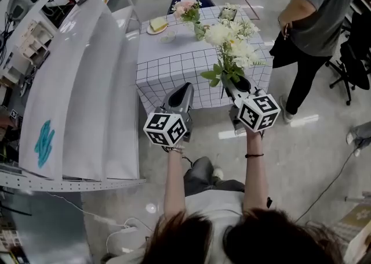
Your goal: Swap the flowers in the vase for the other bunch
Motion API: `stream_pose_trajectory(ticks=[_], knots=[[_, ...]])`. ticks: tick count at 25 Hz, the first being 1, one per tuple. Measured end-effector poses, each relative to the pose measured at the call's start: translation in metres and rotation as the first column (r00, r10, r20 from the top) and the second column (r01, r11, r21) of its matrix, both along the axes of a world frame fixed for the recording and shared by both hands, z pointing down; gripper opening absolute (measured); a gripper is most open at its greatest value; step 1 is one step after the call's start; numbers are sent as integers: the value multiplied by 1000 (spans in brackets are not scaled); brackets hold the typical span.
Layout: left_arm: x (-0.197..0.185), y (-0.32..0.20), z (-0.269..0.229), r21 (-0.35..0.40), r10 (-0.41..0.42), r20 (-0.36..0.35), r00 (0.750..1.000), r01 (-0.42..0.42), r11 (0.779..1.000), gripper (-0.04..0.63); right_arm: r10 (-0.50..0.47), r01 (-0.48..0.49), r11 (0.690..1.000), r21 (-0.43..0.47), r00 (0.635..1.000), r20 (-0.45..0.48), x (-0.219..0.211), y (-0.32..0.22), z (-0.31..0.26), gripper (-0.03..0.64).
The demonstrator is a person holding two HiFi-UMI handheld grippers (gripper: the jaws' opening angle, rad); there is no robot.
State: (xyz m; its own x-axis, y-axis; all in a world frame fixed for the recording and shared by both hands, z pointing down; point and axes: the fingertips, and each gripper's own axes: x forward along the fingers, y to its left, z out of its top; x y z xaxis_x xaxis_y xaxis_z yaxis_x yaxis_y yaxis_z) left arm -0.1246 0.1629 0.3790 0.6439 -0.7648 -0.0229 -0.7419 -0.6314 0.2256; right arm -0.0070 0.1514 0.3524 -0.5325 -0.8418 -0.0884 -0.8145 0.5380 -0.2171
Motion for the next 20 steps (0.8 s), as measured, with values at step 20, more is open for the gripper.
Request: stream_pose_trajectory(ticks=[20], knots=[[14, -78, -9, 3, 19, -21, 1000, -19, 1000, 14, 65, -65, 998, -2, 997, 46, 36, -70, -2, 64]])
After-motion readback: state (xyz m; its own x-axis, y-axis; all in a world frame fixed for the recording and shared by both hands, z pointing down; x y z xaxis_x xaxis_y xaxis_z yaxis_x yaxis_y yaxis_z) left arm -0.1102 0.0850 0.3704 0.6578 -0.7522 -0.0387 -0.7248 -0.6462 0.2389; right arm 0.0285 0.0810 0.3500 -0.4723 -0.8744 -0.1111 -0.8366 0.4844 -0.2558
